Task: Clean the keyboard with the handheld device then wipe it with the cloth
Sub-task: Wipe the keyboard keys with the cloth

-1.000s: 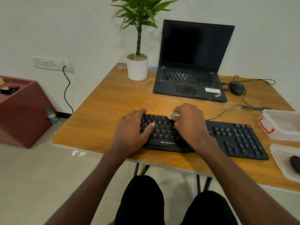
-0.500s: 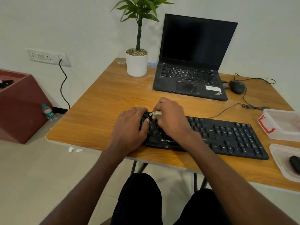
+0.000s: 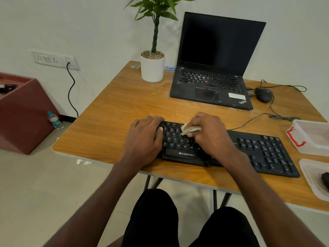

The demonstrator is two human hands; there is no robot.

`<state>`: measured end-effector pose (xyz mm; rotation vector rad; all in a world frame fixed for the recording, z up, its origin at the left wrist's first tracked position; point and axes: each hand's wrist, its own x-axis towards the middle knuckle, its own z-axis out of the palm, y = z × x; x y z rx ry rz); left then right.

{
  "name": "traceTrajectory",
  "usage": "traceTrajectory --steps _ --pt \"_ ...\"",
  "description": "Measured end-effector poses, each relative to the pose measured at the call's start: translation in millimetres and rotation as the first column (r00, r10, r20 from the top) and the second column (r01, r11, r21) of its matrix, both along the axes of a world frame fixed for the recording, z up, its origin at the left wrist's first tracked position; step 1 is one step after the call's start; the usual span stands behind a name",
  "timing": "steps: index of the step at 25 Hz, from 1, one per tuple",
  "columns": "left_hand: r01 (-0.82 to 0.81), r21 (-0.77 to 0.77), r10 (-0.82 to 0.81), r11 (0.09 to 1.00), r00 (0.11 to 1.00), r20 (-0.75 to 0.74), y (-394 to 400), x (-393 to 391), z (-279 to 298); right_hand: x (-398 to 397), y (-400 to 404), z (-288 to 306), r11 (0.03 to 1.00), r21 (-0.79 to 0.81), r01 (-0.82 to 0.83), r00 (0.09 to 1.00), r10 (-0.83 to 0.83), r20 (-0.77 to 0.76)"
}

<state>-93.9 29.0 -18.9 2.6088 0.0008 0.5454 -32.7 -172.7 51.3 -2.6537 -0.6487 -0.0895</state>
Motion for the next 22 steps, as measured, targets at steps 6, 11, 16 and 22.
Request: traceTrajectory --steps 6,11,16,22 --pt "0.013 0.001 -0.013 1.000 1.000 0.019 1 1 -1 -6 20 -3 0.990 0.119 -0.075 0.997 0.077 -0.014" --pt "0.016 0.012 -0.016 1.000 1.000 0.025 1 0 -1 4 12 -2 0.994 -0.009 0.105 0.994 -0.105 0.004" --pt "0.019 0.022 -0.019 1.000 0.999 0.030 2 2 -2 -4 29 -8 0.995 0.100 0.016 1.000 -0.015 -0.007" --pt "0.006 0.022 -0.006 1.000 1.000 -0.001 1 0 0 3 19 1 0.998 0.051 0.038 0.997 -0.035 -0.065"
